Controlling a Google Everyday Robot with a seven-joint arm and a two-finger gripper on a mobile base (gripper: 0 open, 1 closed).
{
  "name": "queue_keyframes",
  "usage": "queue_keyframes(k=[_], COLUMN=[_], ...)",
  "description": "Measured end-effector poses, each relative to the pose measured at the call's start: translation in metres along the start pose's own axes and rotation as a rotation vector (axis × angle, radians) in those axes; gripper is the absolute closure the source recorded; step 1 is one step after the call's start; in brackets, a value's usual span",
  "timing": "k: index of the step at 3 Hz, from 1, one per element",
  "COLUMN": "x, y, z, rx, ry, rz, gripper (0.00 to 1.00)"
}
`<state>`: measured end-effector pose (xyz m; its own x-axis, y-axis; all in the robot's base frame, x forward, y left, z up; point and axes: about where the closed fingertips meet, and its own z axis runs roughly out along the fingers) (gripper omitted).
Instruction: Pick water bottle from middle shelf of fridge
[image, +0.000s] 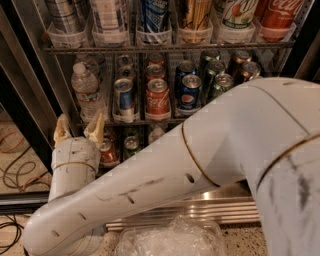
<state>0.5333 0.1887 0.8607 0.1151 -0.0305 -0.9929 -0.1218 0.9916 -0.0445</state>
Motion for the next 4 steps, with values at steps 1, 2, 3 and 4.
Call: queue_keyframes(k=[1,2,3,4], x=[0.002,0.008,0.016,0.025], y=[-0.003,-0.007,-0.009,-0.015], z=[0.008,0.018,0.026,0.036], rx=[-0.001,-0.003,-0.003,0.004], ry=[0.01,0.028,0.053,0.079], rz=[0.036,0.067,0.082,0.084], gripper=[0.36,0.36,0.37,0.36])
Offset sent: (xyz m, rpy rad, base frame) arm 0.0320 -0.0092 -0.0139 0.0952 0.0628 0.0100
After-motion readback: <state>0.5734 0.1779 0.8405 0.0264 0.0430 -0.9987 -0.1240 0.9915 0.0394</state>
